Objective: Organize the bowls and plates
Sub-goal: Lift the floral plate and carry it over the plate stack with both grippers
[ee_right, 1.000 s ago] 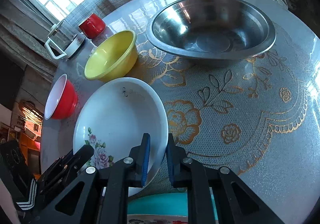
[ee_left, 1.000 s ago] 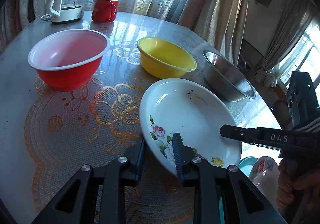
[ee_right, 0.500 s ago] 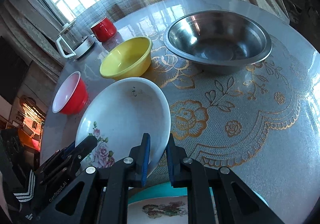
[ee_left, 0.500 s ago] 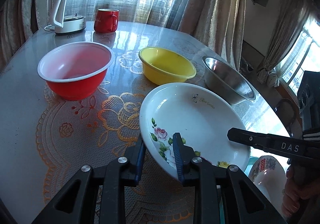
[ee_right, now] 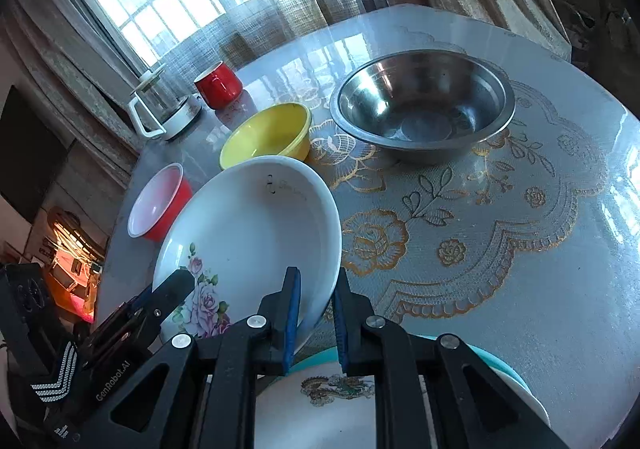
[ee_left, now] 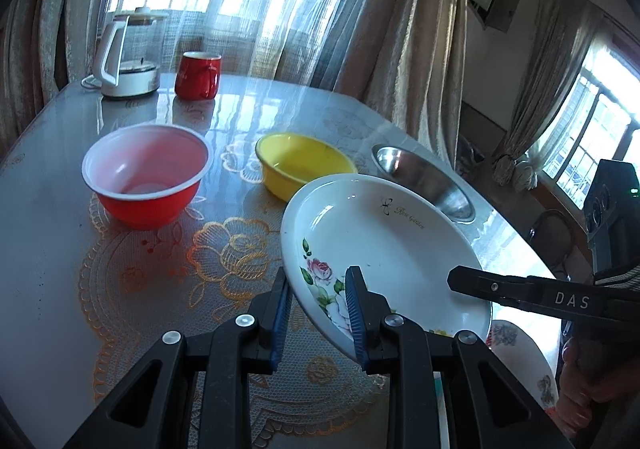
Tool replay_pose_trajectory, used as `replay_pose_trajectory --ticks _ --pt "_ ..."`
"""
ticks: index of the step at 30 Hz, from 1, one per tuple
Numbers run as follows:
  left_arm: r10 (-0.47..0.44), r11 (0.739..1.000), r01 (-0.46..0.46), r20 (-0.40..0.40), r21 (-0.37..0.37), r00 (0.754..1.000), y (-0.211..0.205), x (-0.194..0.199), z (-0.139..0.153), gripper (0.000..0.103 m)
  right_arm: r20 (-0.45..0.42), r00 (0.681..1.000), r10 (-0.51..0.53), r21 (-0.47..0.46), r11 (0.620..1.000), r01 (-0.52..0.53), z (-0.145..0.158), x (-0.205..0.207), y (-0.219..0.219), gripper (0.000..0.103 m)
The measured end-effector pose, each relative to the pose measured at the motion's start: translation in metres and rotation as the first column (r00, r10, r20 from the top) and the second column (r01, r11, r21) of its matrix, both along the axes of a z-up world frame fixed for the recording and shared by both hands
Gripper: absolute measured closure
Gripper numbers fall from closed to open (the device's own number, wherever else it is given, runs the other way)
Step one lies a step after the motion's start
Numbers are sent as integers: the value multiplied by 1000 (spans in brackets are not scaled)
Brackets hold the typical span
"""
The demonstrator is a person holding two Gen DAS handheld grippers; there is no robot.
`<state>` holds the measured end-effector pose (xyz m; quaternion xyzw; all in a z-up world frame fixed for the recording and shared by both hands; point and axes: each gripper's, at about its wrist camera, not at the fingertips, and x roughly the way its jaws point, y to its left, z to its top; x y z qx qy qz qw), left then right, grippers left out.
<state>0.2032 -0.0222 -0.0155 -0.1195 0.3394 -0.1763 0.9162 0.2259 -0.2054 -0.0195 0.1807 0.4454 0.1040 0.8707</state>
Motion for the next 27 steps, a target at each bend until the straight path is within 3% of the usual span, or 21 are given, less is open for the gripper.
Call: replay_pose_trajectory --ticks 18,27 --pt "-148 988 151 105 -20 983 -28 -36 20 76 73 992 -102 47 994 99 23 -65 -34 88" --pt "-236 972 236 139 20 962 -52 -57 24 76 64 984 -163 64 985 159 18 -105 -55 88"
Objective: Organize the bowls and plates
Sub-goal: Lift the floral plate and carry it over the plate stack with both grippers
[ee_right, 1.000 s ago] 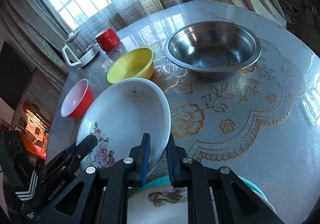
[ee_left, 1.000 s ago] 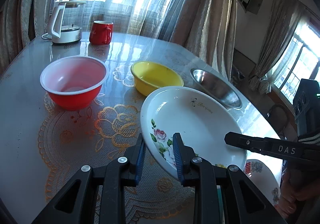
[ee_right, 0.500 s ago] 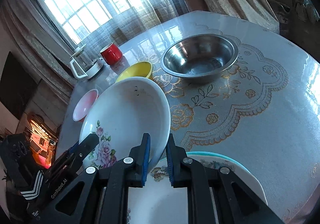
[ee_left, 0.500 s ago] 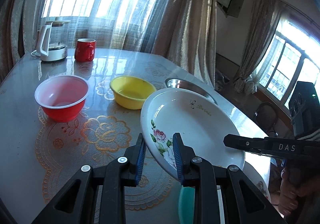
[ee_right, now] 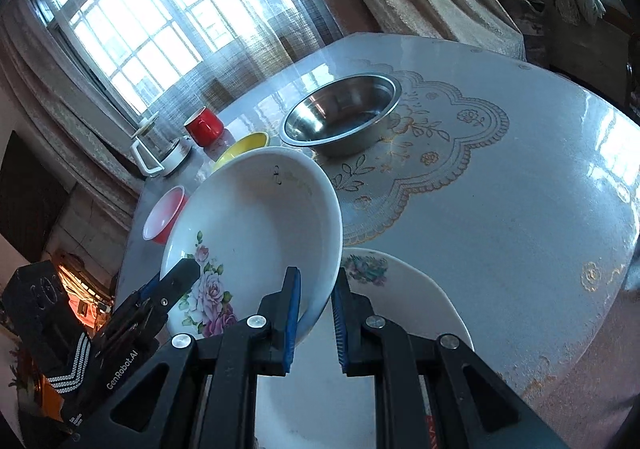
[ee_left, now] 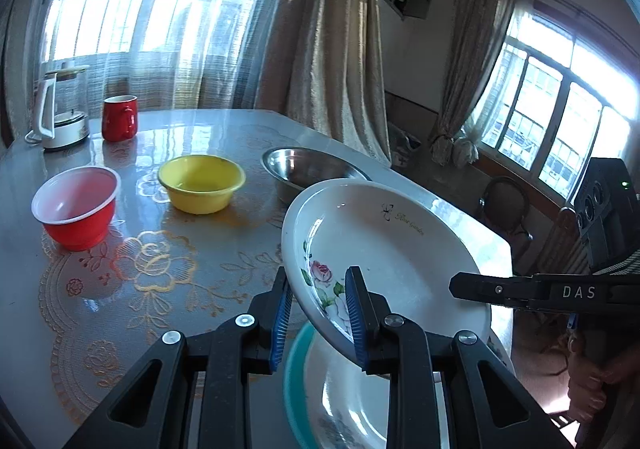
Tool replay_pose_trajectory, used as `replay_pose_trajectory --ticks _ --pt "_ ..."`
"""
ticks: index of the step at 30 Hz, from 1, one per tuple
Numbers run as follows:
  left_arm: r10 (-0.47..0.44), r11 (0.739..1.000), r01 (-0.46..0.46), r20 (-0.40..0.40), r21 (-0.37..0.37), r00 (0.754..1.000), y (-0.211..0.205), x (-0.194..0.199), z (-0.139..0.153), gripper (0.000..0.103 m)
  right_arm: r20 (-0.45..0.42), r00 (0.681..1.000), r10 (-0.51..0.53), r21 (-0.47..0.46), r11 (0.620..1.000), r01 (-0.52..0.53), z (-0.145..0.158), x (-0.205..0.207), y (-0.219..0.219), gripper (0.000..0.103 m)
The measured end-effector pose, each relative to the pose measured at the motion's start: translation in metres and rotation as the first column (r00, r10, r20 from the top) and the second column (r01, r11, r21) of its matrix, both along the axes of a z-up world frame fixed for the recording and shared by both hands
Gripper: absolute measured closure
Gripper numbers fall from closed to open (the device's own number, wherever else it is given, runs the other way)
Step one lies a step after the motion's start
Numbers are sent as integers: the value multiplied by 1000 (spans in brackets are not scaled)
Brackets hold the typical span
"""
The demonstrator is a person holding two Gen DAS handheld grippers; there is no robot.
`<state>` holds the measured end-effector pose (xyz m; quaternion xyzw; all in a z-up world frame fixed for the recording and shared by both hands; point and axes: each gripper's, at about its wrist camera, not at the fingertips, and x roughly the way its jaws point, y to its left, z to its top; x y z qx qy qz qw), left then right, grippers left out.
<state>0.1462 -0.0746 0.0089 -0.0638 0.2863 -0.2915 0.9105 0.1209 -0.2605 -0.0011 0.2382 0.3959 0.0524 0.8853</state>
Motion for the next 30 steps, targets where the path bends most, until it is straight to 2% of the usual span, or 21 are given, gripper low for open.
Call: replay_pose_trajectory --ticks 13,24,30 --pt "-93 993 92 4 67 996 -24 -28 -11 76 -31 998 -54 28 998 55 -14 -39 -22 88" --pt "-125 987 127 -23 100 992 -30 -39 -20 75 -76 996 -53 36 998 56 -31 -56 -25 87" --pt "-142 978 145 -29 148 989 -39 -45 -24 74 -112 992 -53 23 998 56 -38 -62 -25 86"
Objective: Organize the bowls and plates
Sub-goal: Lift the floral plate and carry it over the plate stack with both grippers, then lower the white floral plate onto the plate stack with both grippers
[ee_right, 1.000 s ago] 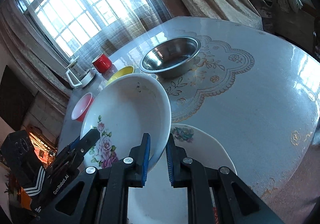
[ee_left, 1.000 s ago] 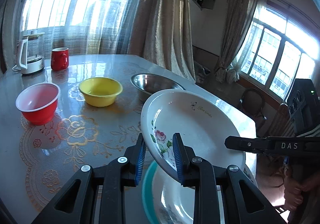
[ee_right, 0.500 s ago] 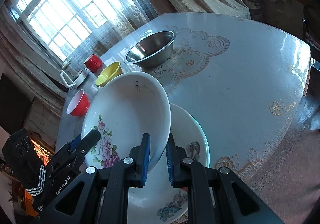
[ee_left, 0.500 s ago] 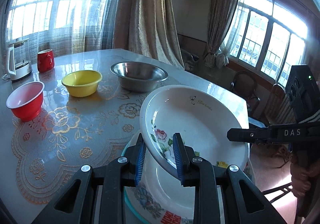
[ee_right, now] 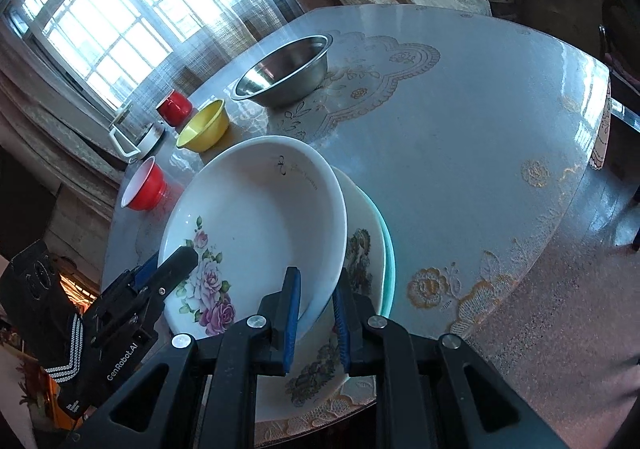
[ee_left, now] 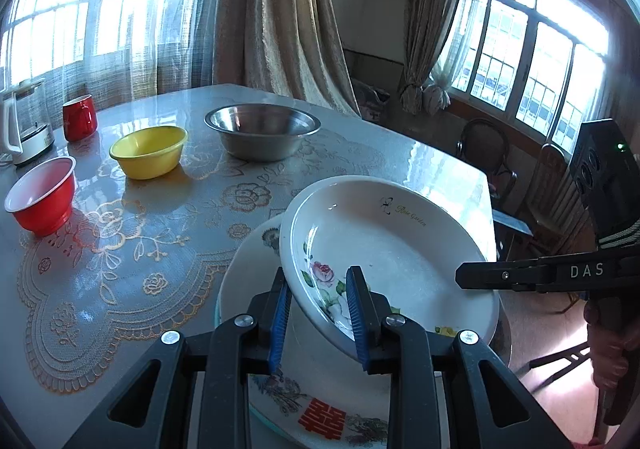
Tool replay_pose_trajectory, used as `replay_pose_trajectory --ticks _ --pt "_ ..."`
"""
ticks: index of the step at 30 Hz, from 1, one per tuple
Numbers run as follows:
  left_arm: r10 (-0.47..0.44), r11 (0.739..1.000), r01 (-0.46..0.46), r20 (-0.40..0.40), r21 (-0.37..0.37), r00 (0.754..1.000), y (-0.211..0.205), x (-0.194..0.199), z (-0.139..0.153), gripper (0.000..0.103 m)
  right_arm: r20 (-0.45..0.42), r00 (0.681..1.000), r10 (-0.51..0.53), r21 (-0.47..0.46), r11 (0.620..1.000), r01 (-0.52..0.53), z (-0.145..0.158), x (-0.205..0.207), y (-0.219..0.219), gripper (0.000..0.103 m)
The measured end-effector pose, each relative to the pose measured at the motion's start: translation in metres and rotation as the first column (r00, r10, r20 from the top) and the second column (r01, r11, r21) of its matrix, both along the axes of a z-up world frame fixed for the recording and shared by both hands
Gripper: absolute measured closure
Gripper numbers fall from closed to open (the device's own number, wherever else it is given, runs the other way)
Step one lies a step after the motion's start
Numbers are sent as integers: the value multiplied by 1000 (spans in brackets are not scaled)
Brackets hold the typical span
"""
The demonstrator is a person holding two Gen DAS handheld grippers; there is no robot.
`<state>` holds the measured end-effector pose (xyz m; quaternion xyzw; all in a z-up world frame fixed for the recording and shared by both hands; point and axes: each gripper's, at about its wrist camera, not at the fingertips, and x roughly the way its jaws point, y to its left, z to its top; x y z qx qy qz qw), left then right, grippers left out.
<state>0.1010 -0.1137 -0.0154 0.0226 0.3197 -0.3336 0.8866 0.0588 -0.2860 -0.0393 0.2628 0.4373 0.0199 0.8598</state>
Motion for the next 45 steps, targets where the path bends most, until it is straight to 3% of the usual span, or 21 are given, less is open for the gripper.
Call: replay_pose_trajectory --ticks 10,23,28,39,45 --pt "12 996 -9 -31 93 999 -5 -1 -9 74 -25 999 21 -40 999 -22 1 0 7 85" --pt "-22 992 27 -46 120 999 -5 -2 -9 71 -83 994 74 -184 979 -88 9 5 23 81" --pt "-53 994 59 -61 95 997 3 -10 -9 69 -96 992 76 -185 978 -93 10 5 23 81" --pt "-60 995 66 -92 71 994 9 -6 -4 68 -125 988 85 -224 968 -112 13 12 29 70" --pt "-70 993 76 -69 92 995 7 -10 -4 63 -137 984 113 -252 957 -145 14 17 35 67"
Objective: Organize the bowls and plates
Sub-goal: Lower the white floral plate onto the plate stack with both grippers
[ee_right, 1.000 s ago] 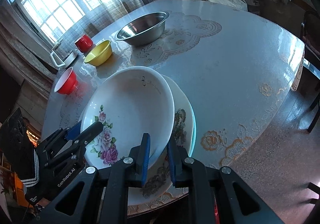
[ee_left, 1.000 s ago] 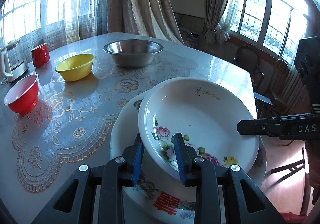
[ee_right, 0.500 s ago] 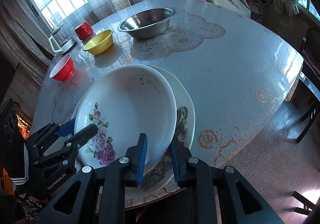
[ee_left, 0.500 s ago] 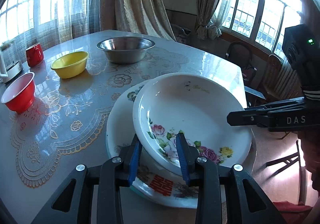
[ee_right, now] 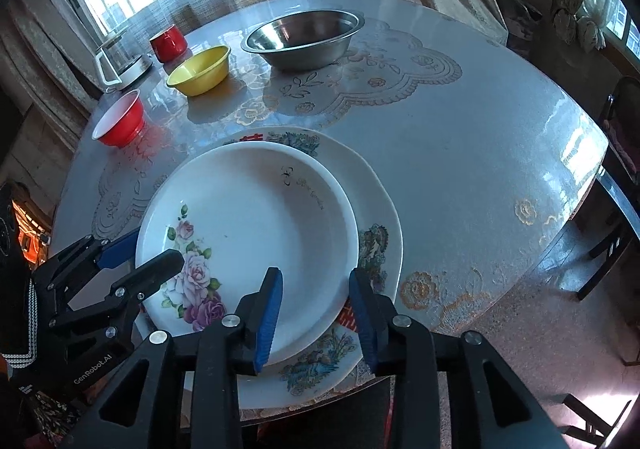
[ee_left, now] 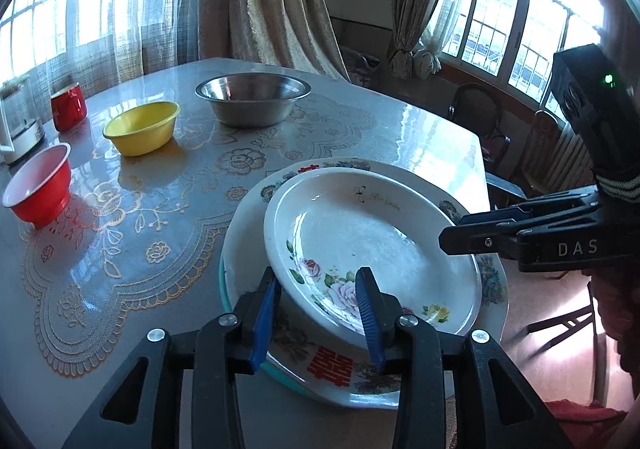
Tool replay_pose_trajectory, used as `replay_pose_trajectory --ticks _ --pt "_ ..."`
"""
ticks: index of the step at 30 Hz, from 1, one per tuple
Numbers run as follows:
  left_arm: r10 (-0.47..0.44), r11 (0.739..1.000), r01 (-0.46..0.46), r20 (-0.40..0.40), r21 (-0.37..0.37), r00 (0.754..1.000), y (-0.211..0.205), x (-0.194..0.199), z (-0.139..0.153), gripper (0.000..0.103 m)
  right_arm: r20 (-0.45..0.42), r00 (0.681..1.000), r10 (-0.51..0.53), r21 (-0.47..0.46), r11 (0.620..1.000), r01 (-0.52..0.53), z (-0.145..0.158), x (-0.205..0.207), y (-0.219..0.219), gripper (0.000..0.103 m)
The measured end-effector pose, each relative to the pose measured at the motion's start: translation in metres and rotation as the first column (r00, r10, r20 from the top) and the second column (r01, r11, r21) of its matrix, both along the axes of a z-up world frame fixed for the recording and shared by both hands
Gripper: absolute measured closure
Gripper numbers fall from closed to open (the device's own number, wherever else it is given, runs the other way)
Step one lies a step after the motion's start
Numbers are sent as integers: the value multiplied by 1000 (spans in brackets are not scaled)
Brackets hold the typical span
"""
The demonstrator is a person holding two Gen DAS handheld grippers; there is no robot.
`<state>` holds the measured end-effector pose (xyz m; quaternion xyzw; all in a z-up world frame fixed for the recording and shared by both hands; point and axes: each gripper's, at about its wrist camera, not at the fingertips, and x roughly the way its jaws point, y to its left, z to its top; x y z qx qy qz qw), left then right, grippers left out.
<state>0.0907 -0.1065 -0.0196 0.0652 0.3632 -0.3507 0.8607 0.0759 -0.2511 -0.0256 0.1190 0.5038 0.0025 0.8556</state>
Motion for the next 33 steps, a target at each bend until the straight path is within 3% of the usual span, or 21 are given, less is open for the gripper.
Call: replay_pose_trajectory --ticks 12,21,25,29,31,33 --pt "-33 999 32 36 28 999 -2 -2 -1 58 19 999 30 0 1000 -30 -1 3 11 68" --pt "37 994 -34 30 -102 999 26 10 13 56 17 999 47 31 998 -47 -6 2 12 69" --pt "55 995 -52 41 -81 998 21 9 9 56 18 999 49 30 998 -49 -6 1 12 69" --pt "48 997 -42 103 -61 994 11 -1 8 56 25 999 37 44 998 -38 -4 -1 9 69" --pt "50 998 -44 111 -54 993 8 -3 7 48 44 999 29 52 998 -31 -2 -2 6 69" --pt "56 997 -51 110 -50 992 7 -3 6 33 60 998 19 62 998 -23 -1 -4 3 69"
